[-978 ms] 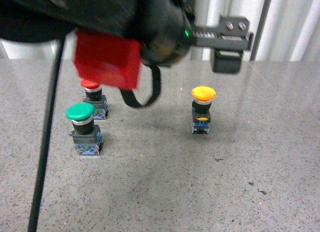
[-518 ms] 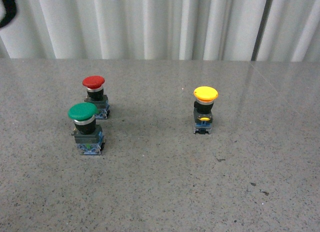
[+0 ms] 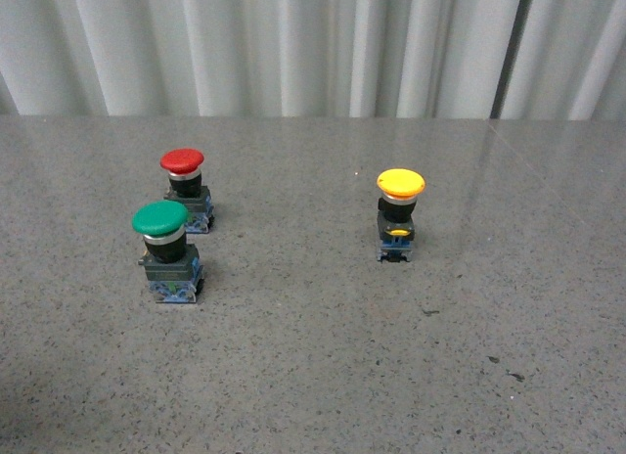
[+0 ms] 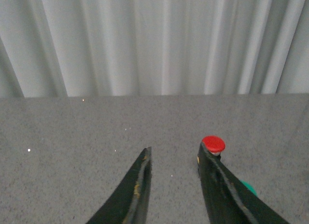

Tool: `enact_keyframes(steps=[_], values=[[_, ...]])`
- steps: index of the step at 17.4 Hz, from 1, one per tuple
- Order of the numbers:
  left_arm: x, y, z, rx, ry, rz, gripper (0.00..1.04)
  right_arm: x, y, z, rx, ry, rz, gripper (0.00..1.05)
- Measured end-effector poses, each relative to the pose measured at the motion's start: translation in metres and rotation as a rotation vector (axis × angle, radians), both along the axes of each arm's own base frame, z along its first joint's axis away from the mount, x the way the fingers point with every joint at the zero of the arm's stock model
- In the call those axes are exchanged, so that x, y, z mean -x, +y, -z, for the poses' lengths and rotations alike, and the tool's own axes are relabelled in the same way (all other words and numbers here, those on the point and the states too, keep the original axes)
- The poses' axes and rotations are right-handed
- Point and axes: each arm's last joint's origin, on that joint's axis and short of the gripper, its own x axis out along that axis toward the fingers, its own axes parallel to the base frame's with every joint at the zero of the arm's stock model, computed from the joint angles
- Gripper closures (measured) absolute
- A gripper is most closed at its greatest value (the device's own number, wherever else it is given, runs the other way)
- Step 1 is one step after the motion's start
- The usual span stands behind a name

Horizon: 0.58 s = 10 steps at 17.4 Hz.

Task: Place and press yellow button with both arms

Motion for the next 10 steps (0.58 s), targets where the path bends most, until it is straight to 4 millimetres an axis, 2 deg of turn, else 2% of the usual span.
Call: enact_keyframes(steps=[3, 8, 10], values=[[0.014, 0.013, 0.022, 0.019, 0.006, -0.002, 1.03, 0.0, 0.0, 0.0, 0.0, 0.0, 0.0, 0.07], [0.031, 0.025, 0.044, 0.019, 0.007, -0.002, 1.03, 0.0, 0.0, 0.0, 0.0, 0.0, 0.0, 0.07], [0.036, 0.036, 0.05, 0.019, 0.009, -0.004, 1.03, 0.0, 0.0, 0.0, 0.0, 0.0, 0.0, 0.07]])
